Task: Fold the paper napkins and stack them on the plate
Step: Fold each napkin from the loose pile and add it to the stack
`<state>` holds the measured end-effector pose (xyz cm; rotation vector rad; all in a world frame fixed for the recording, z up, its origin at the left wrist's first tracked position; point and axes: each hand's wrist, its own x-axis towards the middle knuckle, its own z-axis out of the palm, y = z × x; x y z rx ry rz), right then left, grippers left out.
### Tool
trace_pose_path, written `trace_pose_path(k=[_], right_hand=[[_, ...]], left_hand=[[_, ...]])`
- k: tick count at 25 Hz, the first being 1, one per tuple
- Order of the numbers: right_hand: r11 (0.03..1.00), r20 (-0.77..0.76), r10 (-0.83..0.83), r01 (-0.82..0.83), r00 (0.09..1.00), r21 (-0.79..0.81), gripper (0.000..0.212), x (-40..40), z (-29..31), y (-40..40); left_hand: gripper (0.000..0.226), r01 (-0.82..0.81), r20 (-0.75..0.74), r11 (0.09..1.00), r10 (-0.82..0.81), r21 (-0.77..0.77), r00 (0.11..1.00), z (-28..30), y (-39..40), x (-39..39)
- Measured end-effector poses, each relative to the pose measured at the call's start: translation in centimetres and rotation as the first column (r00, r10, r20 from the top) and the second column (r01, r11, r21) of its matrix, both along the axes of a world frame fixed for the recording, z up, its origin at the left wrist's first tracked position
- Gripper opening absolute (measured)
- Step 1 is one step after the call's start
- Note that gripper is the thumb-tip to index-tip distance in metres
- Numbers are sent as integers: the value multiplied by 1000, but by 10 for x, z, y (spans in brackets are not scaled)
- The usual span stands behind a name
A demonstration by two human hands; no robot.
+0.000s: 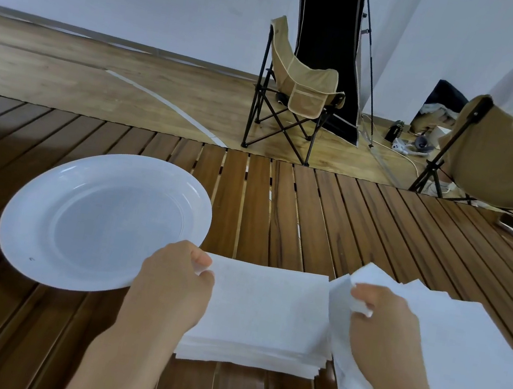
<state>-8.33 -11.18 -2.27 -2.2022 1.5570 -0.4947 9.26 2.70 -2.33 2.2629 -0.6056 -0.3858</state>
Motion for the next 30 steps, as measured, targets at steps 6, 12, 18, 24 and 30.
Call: trace_pose_path(k=[6,12,18,24,30], right_hand=[[925,439,331,-194,836,-328,41,14,26,11],[935,798,335,-280,500,-217,44,17,42,23],[927,960,141,-373,244,-41,27,13,46,21],[918,921,-35,-351,389,183,36,13,34,15],[888,753,-83,-294,653,353,34,11,22,12]], left_hand=[[22,29,24,998,-30,53,999,3,2,-2],[50,140,13,989,-141,36,990,10,2,-5],[111,177,64,980,-171,-94,983,21,0,-6],[103,186,130,909,-147,-373,981,25,3,0],[83,209,169,899,-154,-384,973,27,5,0]])
